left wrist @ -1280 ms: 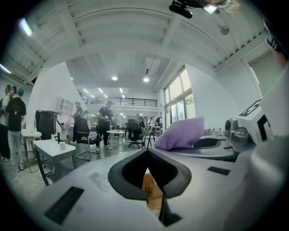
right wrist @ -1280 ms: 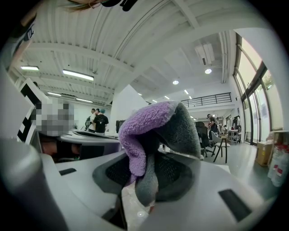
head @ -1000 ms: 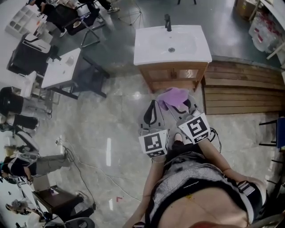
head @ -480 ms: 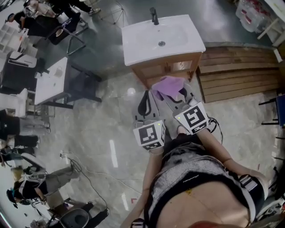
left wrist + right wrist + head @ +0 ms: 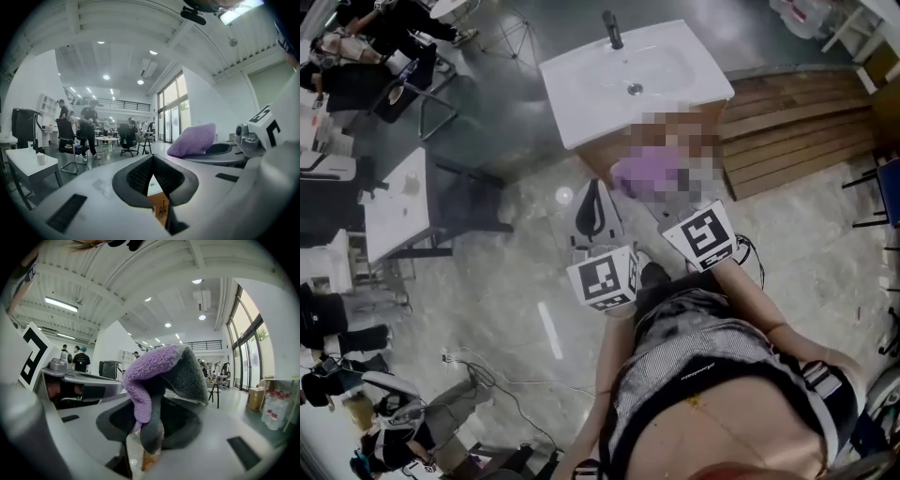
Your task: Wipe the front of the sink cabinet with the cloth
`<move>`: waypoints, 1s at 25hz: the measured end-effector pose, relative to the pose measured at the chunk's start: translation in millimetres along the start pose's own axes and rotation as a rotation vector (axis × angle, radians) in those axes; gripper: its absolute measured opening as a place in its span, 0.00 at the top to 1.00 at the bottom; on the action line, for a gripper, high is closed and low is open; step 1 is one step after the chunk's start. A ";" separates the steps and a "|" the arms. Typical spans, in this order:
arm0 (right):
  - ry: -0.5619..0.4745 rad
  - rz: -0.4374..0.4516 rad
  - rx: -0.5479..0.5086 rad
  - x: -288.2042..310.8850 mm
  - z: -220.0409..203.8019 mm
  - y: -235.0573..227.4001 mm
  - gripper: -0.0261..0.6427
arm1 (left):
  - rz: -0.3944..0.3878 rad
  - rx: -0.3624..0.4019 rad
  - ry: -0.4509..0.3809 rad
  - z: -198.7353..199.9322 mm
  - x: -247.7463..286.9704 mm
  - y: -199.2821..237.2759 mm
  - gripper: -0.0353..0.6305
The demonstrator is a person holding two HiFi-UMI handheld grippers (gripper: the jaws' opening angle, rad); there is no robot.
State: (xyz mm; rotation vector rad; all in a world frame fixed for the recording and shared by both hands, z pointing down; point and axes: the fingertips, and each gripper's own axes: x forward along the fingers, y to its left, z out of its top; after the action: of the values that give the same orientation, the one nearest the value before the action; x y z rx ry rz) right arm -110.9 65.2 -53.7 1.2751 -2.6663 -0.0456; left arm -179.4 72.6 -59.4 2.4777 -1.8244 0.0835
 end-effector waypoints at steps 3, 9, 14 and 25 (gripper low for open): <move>0.006 -0.035 -0.004 18.0 0.0 3.4 0.69 | -0.025 0.003 0.003 -2.1 6.7 22.5 0.95; 0.007 -0.113 0.006 36.4 -1.5 -3.1 0.69 | -0.086 0.021 0.007 -5.7 19.9 48.9 0.95; 0.027 -0.167 0.016 33.4 -8.1 -13.6 0.69 | -0.122 0.015 0.020 -13.4 27.9 48.5 0.94; 0.035 -0.111 0.015 57.7 -9.6 -61.2 0.69 | -0.031 0.003 0.025 -10.9 66.2 49.6 0.95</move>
State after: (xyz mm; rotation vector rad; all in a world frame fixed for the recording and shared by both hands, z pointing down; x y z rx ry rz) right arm -97.5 -17.6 -42.0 1.4143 -2.5700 -0.0181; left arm -207.2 -4.2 -42.2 2.4936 -1.7774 0.1155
